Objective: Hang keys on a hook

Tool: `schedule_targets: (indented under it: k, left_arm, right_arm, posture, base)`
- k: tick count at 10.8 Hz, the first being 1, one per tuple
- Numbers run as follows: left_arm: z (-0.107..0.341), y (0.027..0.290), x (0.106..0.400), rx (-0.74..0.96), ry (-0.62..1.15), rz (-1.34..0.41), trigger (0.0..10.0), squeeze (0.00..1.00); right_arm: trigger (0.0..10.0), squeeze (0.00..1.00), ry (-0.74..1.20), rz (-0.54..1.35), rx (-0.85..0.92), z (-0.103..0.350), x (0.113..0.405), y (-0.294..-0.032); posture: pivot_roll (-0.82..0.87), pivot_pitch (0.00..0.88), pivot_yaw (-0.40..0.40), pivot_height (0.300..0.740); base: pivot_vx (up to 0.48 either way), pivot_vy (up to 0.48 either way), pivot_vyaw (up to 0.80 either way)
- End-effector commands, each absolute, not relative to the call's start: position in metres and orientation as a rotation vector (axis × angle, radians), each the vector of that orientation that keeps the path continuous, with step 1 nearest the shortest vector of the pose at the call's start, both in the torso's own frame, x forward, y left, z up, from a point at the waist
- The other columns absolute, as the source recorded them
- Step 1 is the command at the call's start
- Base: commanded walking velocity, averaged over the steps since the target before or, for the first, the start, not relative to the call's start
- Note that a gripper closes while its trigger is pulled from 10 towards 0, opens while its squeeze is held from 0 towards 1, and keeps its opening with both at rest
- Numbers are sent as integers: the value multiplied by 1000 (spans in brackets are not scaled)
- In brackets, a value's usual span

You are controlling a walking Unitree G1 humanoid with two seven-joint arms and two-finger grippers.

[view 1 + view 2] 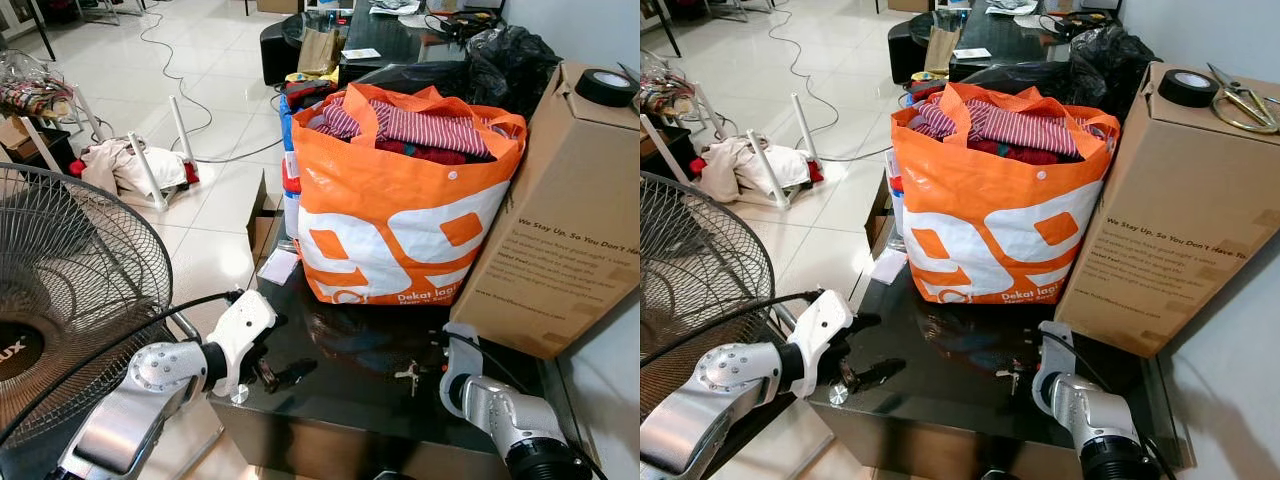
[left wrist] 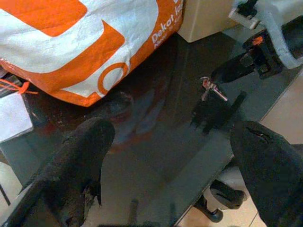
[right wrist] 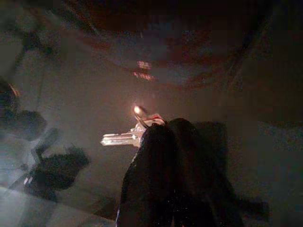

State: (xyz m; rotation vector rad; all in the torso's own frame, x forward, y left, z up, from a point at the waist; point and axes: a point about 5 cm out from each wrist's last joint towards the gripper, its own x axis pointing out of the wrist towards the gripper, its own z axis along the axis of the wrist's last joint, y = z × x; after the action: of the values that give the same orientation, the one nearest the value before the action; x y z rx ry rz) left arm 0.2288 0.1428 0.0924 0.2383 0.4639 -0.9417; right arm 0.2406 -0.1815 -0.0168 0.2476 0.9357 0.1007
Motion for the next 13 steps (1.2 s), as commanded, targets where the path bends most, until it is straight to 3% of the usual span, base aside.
schedule_targets:
  k: [1, 3, 4, 5, 6, 7, 8, 13]
  left_arm:
    - [94, 143, 232, 249, 452, -940, 10000, 0]
    - [96, 143, 239, 242, 439, -932, 10000, 0]
    - [97, 142, 241, 239, 434, -931, 10000, 0]
    - [97, 142, 242, 237, 432, -932, 10000, 0]
    - [96, 141, 243, 237, 431, -934, 10000, 0]
    - [96, 141, 243, 236, 431, -937, 10000, 0]
    - [96, 140, 242, 234, 433, -941, 10000, 0]
    - [95, 144, 243, 235, 427, -922, 10000, 0]
  right_arm:
    - [0, 0, 896, 91, 256, -10, 243, -188]
    - [0, 0, 882, 84, 255, -8, 237, -192]
    - [902, 0, 877, 87, 241, -9, 237, -191]
    - [5529, 0, 875, 104, 205, -10, 238, -188]
    - [5569, 0, 879, 108, 196, -9, 237, -189]
    - [4980, 0, 889, 109, 180, -10, 236, -190]
    - [0, 0, 913, 107, 161, -16, 233, -192]
    - [0, 0, 719, 222, 255, 8, 233, -202]
  posture:
    - [-48, 0, 13, 740]
    - [-59, 0, 24, 740]
    - [-60, 0, 24, 740]
    - [-63, 0, 28, 740]
    - [-63, 0, 28, 740]
    - [-64, 0, 29, 740]
    - [-65, 0, 29, 740]
    - [-61, 0, 22, 740]
  base:
    - [0, 0, 0]
    - [0, 0, 0]
    - [0, 0, 0]
    - [0, 0, 0]
    - [0, 0, 0]
    - [0, 0, 0]
    - [0, 0, 0]
    - [0, 0, 0]
